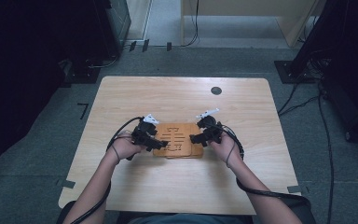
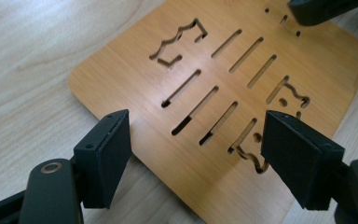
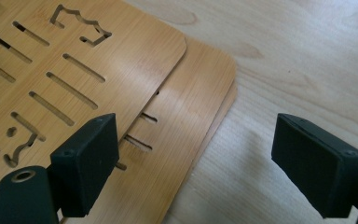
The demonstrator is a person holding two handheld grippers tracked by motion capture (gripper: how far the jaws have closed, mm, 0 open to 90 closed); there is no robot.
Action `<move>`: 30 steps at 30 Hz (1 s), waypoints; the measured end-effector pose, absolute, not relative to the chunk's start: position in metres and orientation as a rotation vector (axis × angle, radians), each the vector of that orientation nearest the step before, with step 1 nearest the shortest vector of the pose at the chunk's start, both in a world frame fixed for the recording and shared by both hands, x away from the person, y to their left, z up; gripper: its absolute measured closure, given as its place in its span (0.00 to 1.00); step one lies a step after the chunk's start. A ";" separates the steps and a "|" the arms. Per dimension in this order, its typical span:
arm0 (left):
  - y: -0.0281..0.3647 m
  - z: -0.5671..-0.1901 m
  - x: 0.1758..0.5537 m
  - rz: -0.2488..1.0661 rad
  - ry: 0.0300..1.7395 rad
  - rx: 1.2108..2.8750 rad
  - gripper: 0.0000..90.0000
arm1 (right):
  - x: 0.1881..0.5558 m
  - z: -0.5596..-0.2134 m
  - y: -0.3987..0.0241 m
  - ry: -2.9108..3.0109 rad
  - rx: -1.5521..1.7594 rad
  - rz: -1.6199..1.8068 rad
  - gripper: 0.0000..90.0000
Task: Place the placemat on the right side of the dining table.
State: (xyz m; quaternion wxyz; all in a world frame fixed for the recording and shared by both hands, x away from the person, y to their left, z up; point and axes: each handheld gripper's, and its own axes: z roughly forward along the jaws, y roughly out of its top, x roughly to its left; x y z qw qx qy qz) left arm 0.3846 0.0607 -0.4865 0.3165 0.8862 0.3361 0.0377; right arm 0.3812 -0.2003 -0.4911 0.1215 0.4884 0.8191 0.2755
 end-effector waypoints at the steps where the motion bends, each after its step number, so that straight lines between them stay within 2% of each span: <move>1: 0.061 -0.487 0.384 0.102 0.886 2.333 0.26 | 0.381 -0.490 -0.201 2.401 1.441 0.800 0.16; 9: 0.059 -0.486 0.381 0.106 0.876 2.331 0.26 | 0.382 -0.477 -0.203 2.499 1.383 0.833 0.15; 20: 0.055 -0.487 0.378 0.107 0.857 2.340 0.26 | 0.385 -0.480 -0.202 2.556 1.433 0.753 0.16; 25: 0.056 -0.487 0.378 0.100 0.861 2.333 0.26 | 0.386 -0.474 -0.201 2.569 1.437 0.812 0.31; 30: 0.056 -0.488 0.378 0.100 0.859 2.330 0.25 | 0.388 -0.471 -0.200 2.553 1.466 0.833 0.33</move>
